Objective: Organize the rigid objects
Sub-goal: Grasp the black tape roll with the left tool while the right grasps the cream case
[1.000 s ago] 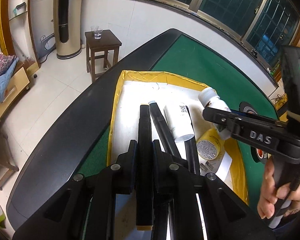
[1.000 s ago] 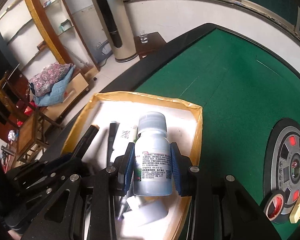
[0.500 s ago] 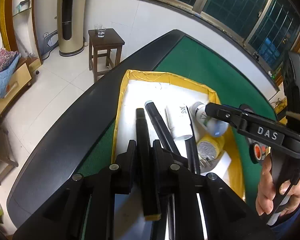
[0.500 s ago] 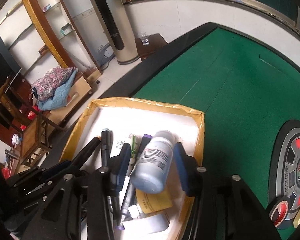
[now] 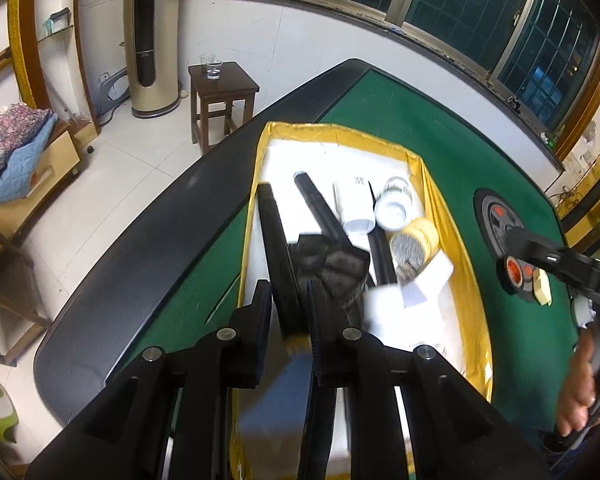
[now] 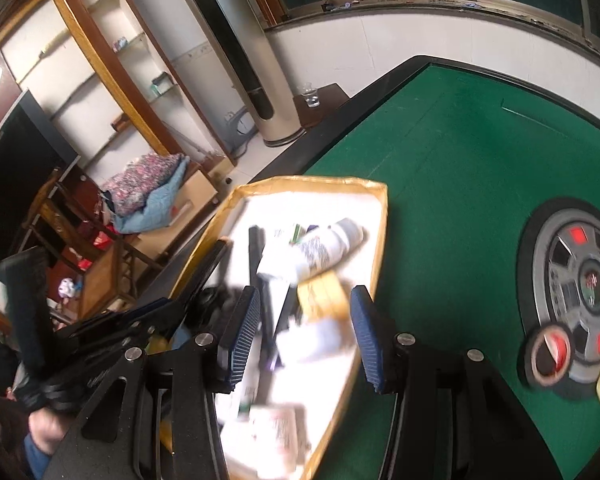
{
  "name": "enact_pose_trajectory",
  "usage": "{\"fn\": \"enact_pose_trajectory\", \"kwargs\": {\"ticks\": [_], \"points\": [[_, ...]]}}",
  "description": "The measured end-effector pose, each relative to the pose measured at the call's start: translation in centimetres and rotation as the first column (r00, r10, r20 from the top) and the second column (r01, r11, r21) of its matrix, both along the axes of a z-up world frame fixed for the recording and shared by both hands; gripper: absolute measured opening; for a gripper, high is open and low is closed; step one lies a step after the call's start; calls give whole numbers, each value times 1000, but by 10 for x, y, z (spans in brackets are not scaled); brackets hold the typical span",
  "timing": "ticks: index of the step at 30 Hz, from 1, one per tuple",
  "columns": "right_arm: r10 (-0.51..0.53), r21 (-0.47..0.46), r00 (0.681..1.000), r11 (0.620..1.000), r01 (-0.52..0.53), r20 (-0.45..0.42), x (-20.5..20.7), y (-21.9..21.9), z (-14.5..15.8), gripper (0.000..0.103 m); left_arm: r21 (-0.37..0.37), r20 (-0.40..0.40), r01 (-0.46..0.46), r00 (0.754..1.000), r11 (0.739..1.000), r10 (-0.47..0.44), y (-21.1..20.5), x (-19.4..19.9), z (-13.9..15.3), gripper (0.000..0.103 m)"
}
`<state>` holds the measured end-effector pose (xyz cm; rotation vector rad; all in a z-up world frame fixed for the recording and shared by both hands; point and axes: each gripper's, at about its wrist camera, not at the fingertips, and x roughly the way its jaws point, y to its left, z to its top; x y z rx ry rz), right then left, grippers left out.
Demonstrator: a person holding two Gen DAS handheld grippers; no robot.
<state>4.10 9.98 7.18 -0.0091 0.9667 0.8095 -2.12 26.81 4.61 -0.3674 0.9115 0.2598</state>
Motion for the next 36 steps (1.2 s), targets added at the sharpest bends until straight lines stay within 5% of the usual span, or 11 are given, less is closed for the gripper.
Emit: {"fn": "enact_pose_trajectory", "kwargs": {"ticks": [8, 15, 19, 22, 27, 29, 31, 36], "points": [[-27, 76, 1000, 997, 27, -8, -28, -74, 3, 43, 46, 30, 2, 1000, 999, -3, -31, -35, 6, 16], [-155, 108, 988, 982, 155, -12, -31, -158, -6, 47, 61, 94, 147, 984, 987, -152, -100, -38, 30, 16], [-239, 126, 971, 962, 241, -28, -27, -210, -17, 47, 59, 100, 239, 964, 969, -244, -143, -28, 33, 30], [-294, 149, 953, 942, 301, -68, -24, -247, -24, 47, 44, 82, 309, 946, 950, -312, -175, -11, 29, 42], [-374, 219, 917, 892, 396, -137, -15, -298, -26, 47, -1, 41, 382, 924, 924, -381, -222, 34, 23, 46], [-399, 248, 907, 872, 421, -137, -13, -311, -21, 48, -16, 13, 388, 922, 922, -387, -234, 54, 20, 62], [-430, 264, 893, 853, 450, -135, -13, -321, -18, 55, -52, 23, 397, 918, 916, -396, -244, 76, 18, 66], [-431, 300, 885, 833, 465, -177, -12, -327, -20, 55, -40, -62, 340, 938, 939, -342, -254, 129, 2, 75]]}}
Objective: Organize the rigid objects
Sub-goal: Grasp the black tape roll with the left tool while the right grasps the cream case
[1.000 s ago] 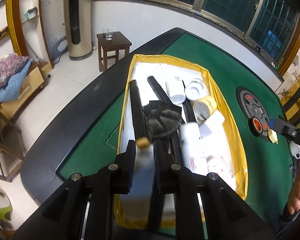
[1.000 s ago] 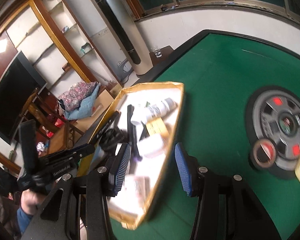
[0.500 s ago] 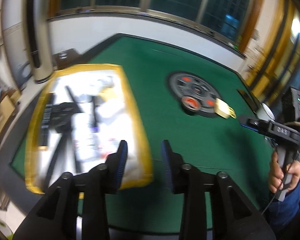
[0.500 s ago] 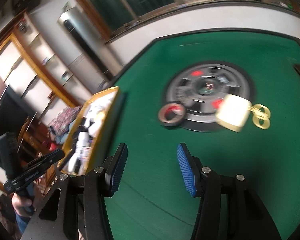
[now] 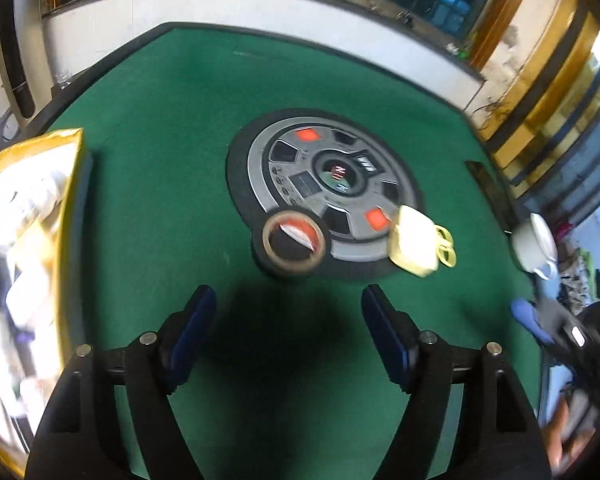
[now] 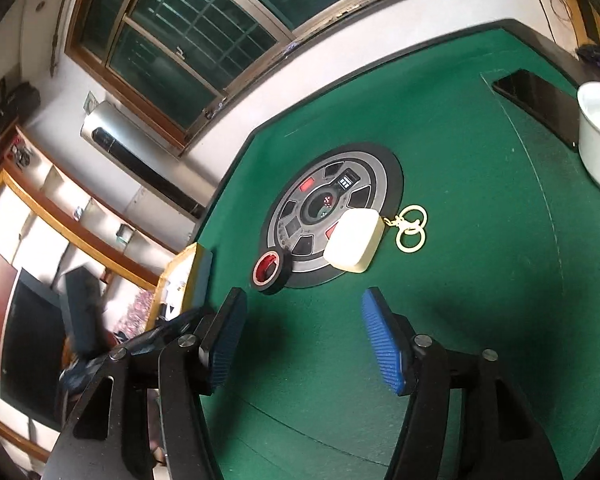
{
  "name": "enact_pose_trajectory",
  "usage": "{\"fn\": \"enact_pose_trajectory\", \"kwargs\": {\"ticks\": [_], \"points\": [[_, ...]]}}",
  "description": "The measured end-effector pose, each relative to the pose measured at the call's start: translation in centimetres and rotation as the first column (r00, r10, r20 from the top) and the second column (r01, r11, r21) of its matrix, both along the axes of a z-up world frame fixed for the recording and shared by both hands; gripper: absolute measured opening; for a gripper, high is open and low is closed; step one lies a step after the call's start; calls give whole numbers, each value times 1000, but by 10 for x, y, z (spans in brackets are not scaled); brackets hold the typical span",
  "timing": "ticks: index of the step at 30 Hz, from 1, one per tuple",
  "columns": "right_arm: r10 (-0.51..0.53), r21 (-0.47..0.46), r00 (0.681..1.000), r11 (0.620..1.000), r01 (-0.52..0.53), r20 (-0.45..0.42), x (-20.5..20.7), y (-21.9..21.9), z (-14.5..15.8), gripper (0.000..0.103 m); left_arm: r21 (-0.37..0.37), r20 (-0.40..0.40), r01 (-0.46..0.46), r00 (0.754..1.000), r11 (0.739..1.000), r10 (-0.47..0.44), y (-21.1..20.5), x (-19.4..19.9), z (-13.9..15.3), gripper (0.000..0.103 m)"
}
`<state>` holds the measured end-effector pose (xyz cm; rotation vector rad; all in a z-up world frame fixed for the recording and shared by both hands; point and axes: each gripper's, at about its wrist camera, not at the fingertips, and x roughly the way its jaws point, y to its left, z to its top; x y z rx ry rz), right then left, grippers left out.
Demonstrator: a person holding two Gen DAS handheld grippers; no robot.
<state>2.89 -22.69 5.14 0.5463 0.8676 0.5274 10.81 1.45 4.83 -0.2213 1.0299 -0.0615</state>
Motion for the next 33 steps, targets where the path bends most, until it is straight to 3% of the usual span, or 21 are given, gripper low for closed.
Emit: {"fn": "enact_pose_trajectory", "kwargs": {"ticks": [6, 14, 15, 16, 20, 24, 27, 30, 33], "points": [[1, 59, 999, 998, 1, -40, 3, -8, -6, 55, 46, -69, -14, 997, 999, 17, -9, 33, -21, 75], [-7, 57, 999, 998, 10, -46, 6, -10, -10, 55, 95, -56, 20, 998, 995, -14, -25, 44, -36, 74], [-15, 49, 999, 999, 17, -45, 6, -11, -10, 55, 119, -37, 18, 999, 993, -13, -26, 40, -36, 71], [-30, 36, 999, 999, 31, -43, 6, -13, -10, 55, 135, -31, 19, 999, 991, -15, -27, 36, -35, 61], [-61, -4, 998, 998, 61, -32, 8, -16, -10, 55, 137, 11, 30, 999, 990, -31, -23, 3, -35, 61], [-74, -52, 997, 996, 72, -28, 11, -15, -12, 55, 190, 71, 54, 995, 980, -68, -26, -63, -38, 62], [-86, -95, 996, 992, 84, -18, 14, -11, -14, 55, 168, 92, 55, 993, 984, -72, -22, -100, -38, 62], [-88, -157, 996, 984, 86, -1, 18, 1, -15, 55, 168, 92, 58, 993, 984, -74, -23, -109, -38, 61], [-90, -163, 996, 983, 86, -14, 27, 14, -14, 55, 182, 88, 62, 993, 981, -79, -27, -106, -37, 62]]}}
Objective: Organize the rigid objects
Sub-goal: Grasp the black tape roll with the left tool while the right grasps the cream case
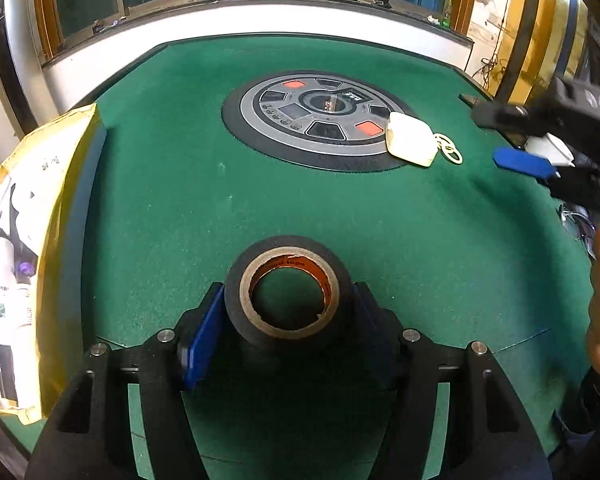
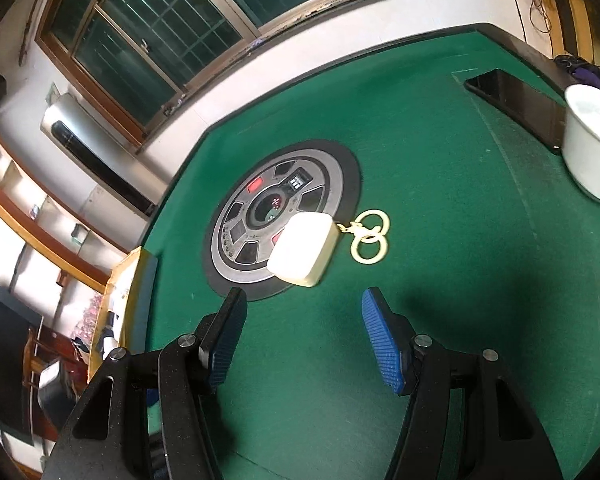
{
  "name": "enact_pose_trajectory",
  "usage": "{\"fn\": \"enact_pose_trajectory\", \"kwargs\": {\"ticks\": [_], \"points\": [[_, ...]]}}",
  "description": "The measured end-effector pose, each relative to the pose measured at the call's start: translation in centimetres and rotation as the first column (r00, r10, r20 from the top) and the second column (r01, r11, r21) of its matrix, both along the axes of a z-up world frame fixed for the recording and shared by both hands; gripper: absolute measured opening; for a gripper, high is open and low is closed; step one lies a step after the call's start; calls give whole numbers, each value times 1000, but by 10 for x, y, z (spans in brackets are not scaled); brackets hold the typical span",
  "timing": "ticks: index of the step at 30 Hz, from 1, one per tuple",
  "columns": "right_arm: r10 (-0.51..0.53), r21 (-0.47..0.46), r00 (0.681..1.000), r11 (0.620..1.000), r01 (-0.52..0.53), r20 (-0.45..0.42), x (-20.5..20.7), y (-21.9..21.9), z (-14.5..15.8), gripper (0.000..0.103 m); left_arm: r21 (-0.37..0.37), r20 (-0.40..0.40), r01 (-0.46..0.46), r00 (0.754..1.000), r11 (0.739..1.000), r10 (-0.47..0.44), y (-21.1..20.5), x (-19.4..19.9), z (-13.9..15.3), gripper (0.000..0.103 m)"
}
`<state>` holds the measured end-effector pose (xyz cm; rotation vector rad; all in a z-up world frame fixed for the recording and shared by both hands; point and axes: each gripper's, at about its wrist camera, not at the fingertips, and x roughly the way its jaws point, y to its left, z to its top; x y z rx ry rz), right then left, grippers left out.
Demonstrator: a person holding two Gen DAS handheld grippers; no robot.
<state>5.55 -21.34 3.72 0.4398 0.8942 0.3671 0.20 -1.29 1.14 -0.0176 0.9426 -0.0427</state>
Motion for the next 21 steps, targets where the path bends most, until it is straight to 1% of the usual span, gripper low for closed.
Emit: {"fn": "enact_pose_trajectory", "kwargs": {"ticks": [6, 7, 8, 10, 12, 14, 15, 16, 19, 21], "points": [[-2, -137, 998, 991, -6, -58, 34, 38, -3, 57, 7, -1, -2, 1000, 1000, 2, -1, 2, -1, 62], [-11, -200, 997, 980, -5, -77, 43, 47, -5, 57, 8, -1, -3, 1000, 1000, 3, -1, 2, -2, 62], [-21, -237, 995, 971, -1, -93, 49, 53, -7, 57, 8, -1, -4, 1000, 1000, 4, -1, 2, -1, 62], [-34, -292, 993, 956, 0, -110, 60, 65, -10, 57, 9, -1, -4, 1000, 1000, 4, -1, 2, -1, 62], [-47, -347, 993, 938, 7, -108, 67, 74, -10, 57, 14, -2, -1, 1000, 1000, 1, -2, 2, -2, 62], [-45, -441, 994, 898, -2, -98, 71, 85, -13, 57, 22, -3, -1, 1000, 1000, 1, -3, 2, -2, 62], [-52, -457, 993, 889, -1, -103, 72, 85, -16, 50, 22, -3, -1, 1000, 1000, 1, -3, 3, -2, 62], [-59, -451, 994, 892, 12, -90, 69, 81, -17, 45, 21, -4, -1, 1000, 1000, 1, -3, 3, -2, 62], [-43, -431, 994, 902, -4, -97, 57, 68, -17, 45, 23, -4, -1, 1000, 1000, 1, -4, 3, -3, 62], [-6, -382, 993, 924, -38, -114, 43, 59, -17, 45, 24, -4, -1, 1000, 1000, 1, -4, 3, -3, 62]]}}
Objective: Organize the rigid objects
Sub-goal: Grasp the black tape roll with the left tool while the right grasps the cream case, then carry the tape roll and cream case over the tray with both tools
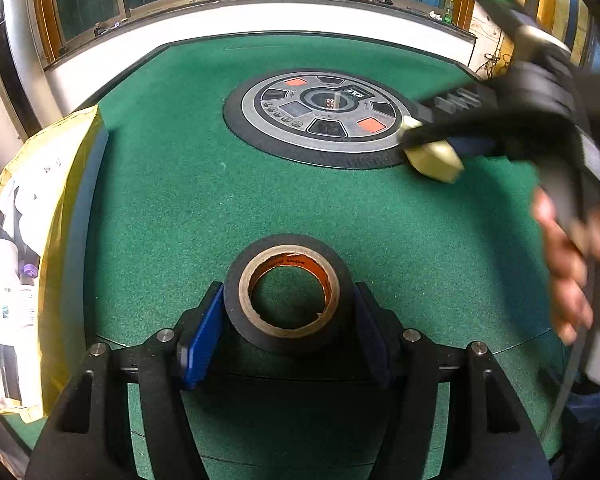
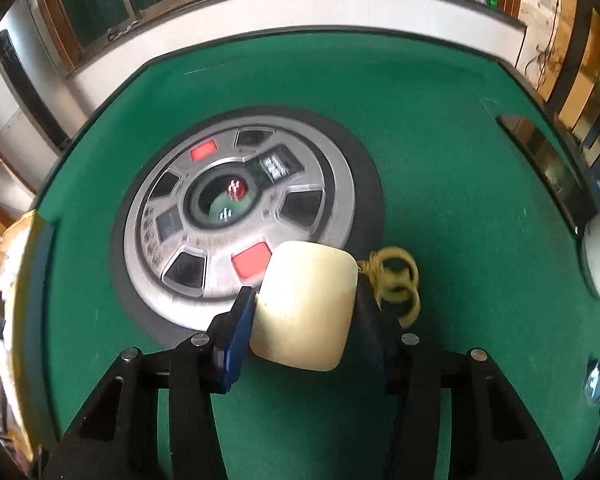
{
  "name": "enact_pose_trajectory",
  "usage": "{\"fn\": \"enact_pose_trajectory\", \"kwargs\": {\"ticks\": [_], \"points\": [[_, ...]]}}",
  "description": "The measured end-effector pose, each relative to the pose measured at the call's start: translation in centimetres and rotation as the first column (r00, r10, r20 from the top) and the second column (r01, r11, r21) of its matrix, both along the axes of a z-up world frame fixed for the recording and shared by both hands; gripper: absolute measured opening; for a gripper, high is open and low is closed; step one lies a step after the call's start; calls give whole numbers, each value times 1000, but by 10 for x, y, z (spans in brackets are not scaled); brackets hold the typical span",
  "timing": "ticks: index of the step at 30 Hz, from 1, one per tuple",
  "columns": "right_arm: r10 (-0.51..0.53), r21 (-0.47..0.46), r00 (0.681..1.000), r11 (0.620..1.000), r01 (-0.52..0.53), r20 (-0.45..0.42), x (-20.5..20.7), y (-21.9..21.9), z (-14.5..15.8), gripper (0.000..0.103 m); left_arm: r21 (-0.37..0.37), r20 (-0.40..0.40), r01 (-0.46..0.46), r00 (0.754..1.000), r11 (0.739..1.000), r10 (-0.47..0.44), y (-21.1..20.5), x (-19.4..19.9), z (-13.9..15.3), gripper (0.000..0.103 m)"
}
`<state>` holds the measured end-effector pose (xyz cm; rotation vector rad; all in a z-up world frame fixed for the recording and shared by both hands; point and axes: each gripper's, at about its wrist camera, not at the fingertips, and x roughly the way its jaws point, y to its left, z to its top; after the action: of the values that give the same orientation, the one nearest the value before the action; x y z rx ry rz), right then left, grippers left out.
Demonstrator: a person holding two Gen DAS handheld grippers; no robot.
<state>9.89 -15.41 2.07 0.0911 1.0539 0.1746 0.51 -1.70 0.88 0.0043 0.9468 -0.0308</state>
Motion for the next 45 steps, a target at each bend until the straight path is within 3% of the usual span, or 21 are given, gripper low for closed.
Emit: {"fn": "enact_pose_trajectory", "kwargs": {"ticks": [7, 11, 16, 20, 27, 45], "points": [[115, 118, 991, 985, -122, 64, -87, -40, 4, 45, 15, 2, -8, 1000, 1000, 7, -3, -2, 0, 62], [155, 129, 985, 978, -163, 73, -93, -35, 1, 45, 11, 5, -11, 1000, 1000, 11, -4, -5, 1, 61], [199, 166, 969, 961, -222, 149, -104, -28, 20, 45, -5, 23, -21, 1000, 1000, 21, -4, -7, 4, 61], [212, 172, 956, 954, -247, 200, -111, -22, 30, 45, 30, 62, -32, 998, 999, 30, -8, -10, 11, 61], [206, 166, 954, 956, -244, 215, -113, -18, 31, 45, 107, 149, -65, 988, 992, 48, -8, -23, 24, 61], [205, 148, 944, 957, -249, 259, -117, -11, 33, 44, 191, 284, -134, 956, 972, 76, -5, -40, 46, 61]]}}
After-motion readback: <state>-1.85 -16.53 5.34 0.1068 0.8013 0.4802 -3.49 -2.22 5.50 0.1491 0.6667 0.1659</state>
